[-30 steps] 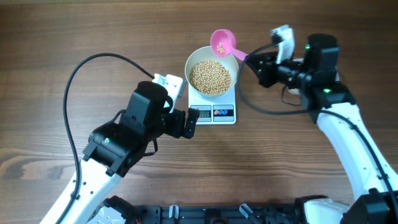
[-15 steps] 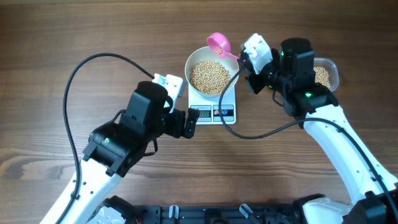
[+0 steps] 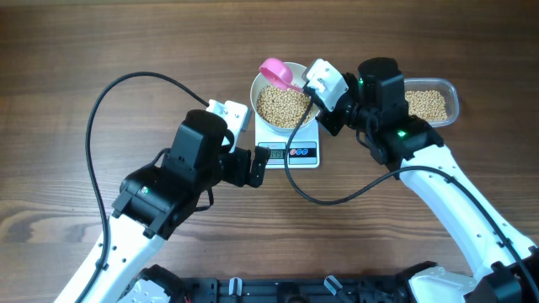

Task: Scoop item into bowl and weigh 150g on scale
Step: 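Tip the scoop to add a few soybeans to the bowl, then move the scoop back right and hold it above the tub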

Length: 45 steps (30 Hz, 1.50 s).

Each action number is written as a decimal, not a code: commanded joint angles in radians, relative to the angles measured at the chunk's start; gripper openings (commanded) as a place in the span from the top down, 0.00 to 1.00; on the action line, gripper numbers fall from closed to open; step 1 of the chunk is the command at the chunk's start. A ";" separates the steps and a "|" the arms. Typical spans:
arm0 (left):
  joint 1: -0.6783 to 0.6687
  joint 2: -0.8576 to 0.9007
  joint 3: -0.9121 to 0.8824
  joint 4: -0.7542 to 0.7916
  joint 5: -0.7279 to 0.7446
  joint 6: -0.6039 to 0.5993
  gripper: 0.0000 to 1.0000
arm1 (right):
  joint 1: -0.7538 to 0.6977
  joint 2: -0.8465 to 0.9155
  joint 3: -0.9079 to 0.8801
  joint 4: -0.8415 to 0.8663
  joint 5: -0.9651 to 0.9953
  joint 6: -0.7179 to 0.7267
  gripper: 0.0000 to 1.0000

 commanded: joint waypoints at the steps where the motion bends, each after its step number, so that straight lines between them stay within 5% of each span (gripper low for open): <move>1: 0.004 0.004 0.005 0.003 0.008 -0.009 0.00 | 0.003 -0.005 0.000 0.001 0.010 -0.014 0.96; 5: 0.004 0.004 0.005 0.003 0.008 -0.009 0.00 | 0.003 -0.005 0.000 0.008 0.009 0.122 0.96; 11: 0.004 0.004 0.005 0.003 0.008 -0.009 0.00 | -0.066 -0.005 0.000 0.167 0.009 0.611 0.96; 22: 0.004 0.004 0.005 0.003 0.008 -0.010 0.00 | -0.461 -0.006 0.000 0.240 0.002 1.046 0.96; 28: 0.004 0.004 0.005 0.003 0.008 -0.010 0.00 | -0.583 -0.006 0.000 0.060 -0.122 1.042 0.96; 31: 0.004 0.004 0.005 0.003 0.008 -0.010 0.00 | -0.583 -0.006 0.000 0.053 -0.127 0.884 0.96; 35: 0.004 0.004 0.005 0.003 0.008 -0.010 0.00 | -0.583 -0.006 0.000 0.060 -0.127 0.844 0.96; 45: 0.004 0.004 0.005 0.003 0.008 -0.009 0.00 | -0.463 -0.005 0.000 0.318 -0.292 0.842 0.96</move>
